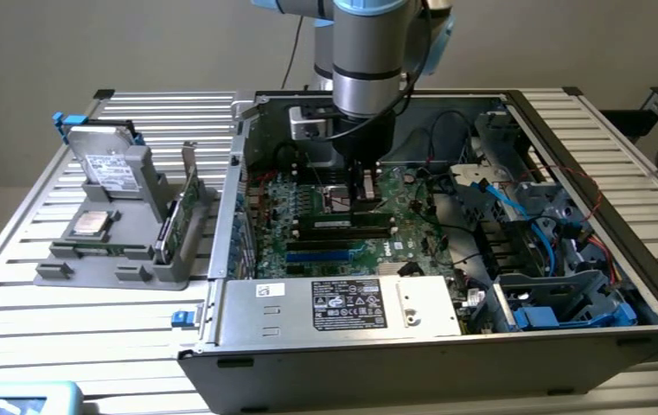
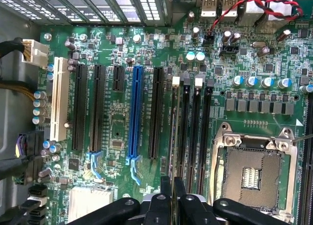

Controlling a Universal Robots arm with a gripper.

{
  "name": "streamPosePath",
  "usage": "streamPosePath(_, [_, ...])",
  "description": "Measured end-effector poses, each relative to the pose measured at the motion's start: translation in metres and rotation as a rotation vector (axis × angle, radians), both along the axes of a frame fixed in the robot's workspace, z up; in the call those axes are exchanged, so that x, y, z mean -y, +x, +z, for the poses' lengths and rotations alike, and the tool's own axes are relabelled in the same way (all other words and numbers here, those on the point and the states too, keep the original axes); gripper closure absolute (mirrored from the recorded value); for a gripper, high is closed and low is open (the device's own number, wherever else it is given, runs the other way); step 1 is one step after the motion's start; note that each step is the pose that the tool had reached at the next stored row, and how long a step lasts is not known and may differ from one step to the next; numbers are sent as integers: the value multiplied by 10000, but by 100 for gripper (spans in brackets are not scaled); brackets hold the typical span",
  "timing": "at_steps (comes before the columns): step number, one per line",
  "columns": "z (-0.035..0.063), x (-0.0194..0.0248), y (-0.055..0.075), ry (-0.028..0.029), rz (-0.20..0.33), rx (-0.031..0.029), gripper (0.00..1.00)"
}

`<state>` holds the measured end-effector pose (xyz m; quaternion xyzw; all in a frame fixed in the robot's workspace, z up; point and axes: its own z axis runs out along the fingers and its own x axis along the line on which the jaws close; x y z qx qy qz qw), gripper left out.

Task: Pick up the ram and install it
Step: 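Insert the ram into the slot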

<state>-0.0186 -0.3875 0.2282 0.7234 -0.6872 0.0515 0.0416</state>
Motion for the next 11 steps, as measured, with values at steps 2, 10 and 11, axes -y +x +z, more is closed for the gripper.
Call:
streamPosePath(2, [-4,-1,1,-1,1,-1,86])
streamPosePath(10, [-11,3,0,1,-2,0,86])
streamPosePath(11, [-10,6,0,-1,-2,0,86])
